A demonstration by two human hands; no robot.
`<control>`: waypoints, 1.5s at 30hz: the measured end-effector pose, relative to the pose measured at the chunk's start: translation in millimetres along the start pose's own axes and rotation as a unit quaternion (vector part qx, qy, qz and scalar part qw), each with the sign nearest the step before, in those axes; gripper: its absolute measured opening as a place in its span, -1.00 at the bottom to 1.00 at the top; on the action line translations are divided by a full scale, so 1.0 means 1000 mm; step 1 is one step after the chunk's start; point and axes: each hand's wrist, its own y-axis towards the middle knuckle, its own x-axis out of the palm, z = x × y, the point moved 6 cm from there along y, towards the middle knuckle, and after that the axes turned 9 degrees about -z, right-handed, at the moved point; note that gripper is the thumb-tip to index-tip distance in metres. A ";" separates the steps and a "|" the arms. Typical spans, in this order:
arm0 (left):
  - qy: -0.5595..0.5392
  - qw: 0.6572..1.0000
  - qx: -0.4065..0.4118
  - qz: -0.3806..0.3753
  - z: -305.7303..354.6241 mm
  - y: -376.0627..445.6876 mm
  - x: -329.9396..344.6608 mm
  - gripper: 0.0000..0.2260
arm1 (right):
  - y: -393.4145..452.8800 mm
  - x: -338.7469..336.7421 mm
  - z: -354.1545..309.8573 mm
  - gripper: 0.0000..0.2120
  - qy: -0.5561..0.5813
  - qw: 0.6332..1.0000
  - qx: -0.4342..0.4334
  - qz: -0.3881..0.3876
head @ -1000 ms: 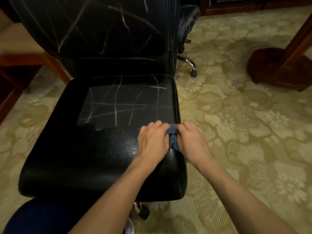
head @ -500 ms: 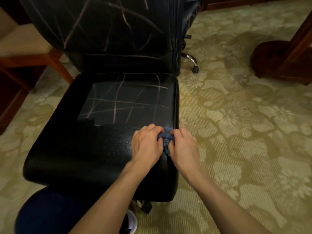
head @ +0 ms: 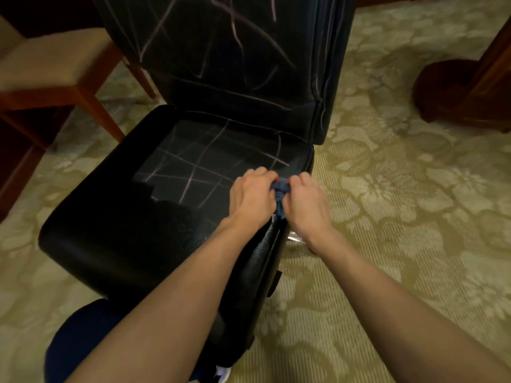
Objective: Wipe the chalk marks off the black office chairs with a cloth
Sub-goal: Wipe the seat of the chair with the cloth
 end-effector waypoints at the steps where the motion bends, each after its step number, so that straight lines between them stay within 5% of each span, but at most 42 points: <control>1: 0.001 1.000 -0.010 -0.001 0.002 0.003 0.000 -0.80 | 0.000 0.000 0.000 -0.81 0.007 1.000 0.011 0.008; 11: -0.009 0.999 0.041 -0.027 -0.004 -0.060 0.003 -0.80 | -0.065 0.018 -0.007 -0.87 0.036 0.998 -0.034 0.042; 32: -0.013 0.999 -0.031 0.019 -0.004 0.110 -0.020 -0.83 | 0.124 -0.027 0.010 -0.70 -0.108 0.994 0.015 0.003; 45: -0.010 0.999 -0.031 0.022 -0.061 0.019 -0.014 -0.75 | 0.054 0.011 -0.046 -0.84 -0.133 0.986 -0.103 0.007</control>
